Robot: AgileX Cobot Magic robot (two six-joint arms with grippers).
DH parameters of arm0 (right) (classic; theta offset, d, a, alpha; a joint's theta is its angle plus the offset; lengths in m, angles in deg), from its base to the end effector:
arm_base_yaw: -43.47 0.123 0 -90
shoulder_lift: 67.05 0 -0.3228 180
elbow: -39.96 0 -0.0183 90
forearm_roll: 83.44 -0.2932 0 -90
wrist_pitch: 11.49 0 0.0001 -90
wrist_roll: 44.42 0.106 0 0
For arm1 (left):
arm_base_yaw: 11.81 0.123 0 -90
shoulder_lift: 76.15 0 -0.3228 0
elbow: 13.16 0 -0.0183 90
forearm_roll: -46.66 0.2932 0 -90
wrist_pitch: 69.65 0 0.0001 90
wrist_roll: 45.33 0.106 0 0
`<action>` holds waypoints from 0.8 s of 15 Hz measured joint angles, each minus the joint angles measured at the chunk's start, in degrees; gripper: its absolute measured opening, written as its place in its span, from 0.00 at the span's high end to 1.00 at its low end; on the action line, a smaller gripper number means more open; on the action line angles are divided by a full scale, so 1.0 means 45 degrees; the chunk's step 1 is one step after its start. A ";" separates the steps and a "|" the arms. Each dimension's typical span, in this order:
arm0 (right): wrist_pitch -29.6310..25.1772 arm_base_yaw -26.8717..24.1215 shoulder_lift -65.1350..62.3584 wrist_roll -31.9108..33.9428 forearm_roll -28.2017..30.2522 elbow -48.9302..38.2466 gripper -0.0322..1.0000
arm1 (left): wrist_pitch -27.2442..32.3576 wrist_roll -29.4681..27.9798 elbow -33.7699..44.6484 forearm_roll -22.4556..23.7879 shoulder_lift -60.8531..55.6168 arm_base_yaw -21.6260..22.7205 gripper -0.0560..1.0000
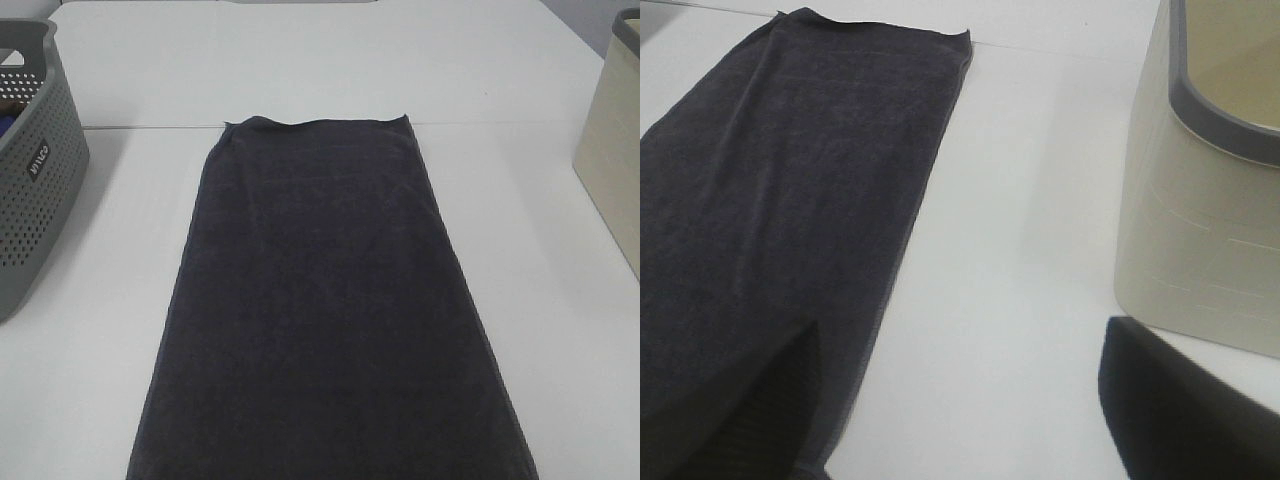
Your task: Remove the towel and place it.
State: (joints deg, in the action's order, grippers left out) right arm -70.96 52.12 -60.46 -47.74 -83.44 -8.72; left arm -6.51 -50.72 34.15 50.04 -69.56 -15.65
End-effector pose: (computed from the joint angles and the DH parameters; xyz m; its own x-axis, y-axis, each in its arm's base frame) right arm 0.0060 0.0009 0.2977 -0.4043 -0.1201 -0.9067 -0.1741 0.9833 -0.0526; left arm 0.0001 0.0056 0.2994 -0.4533 -0.0370 -0.8906 -0.0104 0.9993 -0.0362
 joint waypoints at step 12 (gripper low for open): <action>-0.0140 0.0000 0.0000 0.0497 0.0980 -0.0178 0.25 | -0.0649 0.0127 0.0357 -0.0331 0.0000 0.0000 0.22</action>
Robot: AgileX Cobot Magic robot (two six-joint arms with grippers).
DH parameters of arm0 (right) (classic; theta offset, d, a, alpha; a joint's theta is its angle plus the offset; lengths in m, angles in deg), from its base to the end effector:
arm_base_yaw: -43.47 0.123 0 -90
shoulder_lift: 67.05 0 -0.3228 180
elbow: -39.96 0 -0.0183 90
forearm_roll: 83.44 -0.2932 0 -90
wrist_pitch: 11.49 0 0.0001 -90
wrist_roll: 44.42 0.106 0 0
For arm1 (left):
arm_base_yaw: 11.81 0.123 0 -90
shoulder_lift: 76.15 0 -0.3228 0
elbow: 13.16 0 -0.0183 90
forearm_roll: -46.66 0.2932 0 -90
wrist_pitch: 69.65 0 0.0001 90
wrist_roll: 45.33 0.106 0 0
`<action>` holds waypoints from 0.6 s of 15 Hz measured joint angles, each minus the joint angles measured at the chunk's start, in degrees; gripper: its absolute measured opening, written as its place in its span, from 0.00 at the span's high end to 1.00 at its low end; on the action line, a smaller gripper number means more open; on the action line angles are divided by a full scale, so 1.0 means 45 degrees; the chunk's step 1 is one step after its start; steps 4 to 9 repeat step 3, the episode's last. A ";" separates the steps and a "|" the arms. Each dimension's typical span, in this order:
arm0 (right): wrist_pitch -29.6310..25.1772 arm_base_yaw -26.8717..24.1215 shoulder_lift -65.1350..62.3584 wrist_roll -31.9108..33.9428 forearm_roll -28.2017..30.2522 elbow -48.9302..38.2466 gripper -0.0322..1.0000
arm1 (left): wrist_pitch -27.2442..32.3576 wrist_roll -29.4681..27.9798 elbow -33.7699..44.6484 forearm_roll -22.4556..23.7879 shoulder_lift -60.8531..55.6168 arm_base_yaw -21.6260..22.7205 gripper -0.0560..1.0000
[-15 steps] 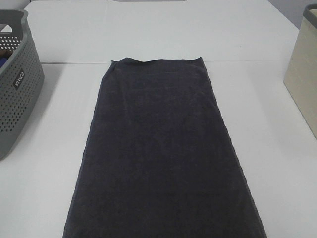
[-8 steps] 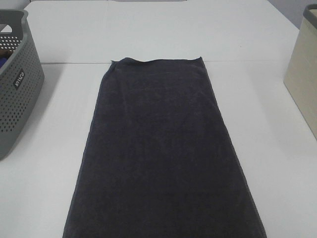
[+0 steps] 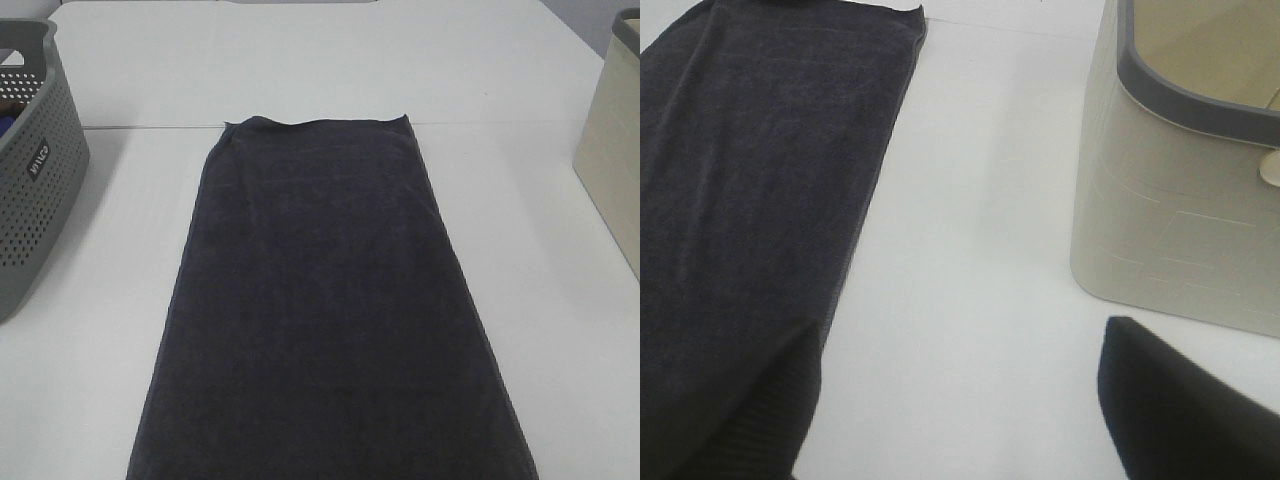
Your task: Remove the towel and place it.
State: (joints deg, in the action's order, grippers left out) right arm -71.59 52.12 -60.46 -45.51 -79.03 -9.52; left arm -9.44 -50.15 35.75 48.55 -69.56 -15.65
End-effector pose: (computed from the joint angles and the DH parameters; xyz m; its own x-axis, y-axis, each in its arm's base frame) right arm 0.0083 -0.0059 0.2923 -0.4289 -0.1232 -0.8949 -0.1157 0.9900 -0.0808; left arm 0.0062 0.0026 0.2952 -0.4344 -0.0386 -0.8999 0.0118 0.9987 -0.0486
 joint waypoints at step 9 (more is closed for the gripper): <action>0.0000 0.0000 0.0000 0.0013 0.0000 0.0000 0.25 | 0.0000 0.0013 0.0000 0.0000 0.0000 0.0000 0.22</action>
